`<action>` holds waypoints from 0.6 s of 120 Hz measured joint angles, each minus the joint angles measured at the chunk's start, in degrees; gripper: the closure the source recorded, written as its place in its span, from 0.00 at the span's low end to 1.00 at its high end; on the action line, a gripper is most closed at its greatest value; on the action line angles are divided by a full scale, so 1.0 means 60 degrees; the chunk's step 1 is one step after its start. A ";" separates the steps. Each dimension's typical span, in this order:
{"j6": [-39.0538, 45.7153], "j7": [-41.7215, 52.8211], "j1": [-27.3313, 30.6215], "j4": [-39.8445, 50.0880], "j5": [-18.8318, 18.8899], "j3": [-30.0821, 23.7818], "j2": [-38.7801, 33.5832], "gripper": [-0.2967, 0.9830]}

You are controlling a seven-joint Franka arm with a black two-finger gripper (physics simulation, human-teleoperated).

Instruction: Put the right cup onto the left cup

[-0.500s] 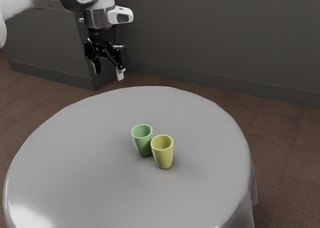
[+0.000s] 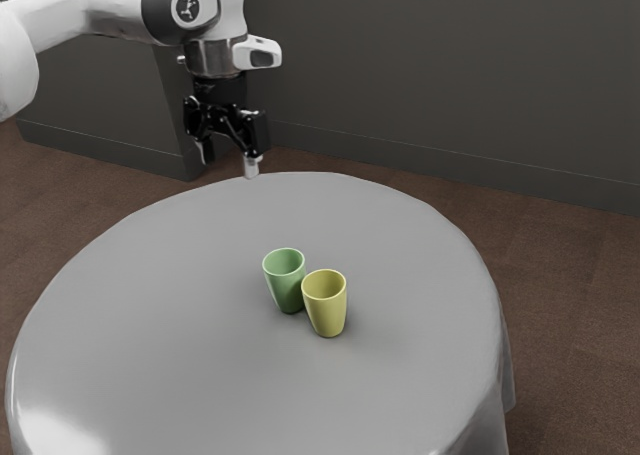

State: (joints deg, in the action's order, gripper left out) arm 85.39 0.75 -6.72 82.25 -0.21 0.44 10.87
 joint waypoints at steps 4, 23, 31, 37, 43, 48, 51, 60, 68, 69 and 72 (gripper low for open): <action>0.0051 0.0006 -0.0058 0.0009 0.0003 0.0000 0.0084 0.23; 0.0429 0.0069 -0.0302 0.0080 0.0008 0.0000 0.0469 0.23; 0.0630 0.0091 -0.0366 0.0174 0.0005 -0.0001 0.0604 0.23; 0.0807 0.0106 -0.0422 0.0286 0.0001 0.0000 0.0666 0.23; 0.0981 0.0119 -0.0509 0.0370 -0.0007 0.0000 0.0724 0.23; 0.1130 0.0128 -0.0583 0.0477 -0.0016 0.0000 0.0744 0.23; 0.1221 0.0133 -0.0618 0.0556 -0.0025 -0.0001 0.0751 0.23; 0.1525 0.0145 -0.0738 0.0867 -0.0041 -0.0004 0.0709 0.23; 0.1797 0.0149 -0.0848 0.1094 -0.0046 -0.0019 0.0667 0.23; 0.1830 0.0149 -0.0862 0.1117 -0.0046 -0.0020 0.0663 0.23; 0.1930 0.0149 -0.0907 0.1185 -0.0047 -0.0024 0.0656 0.23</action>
State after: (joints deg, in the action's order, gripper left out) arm 96.97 1.65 -12.16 89.36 -0.49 0.30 14.81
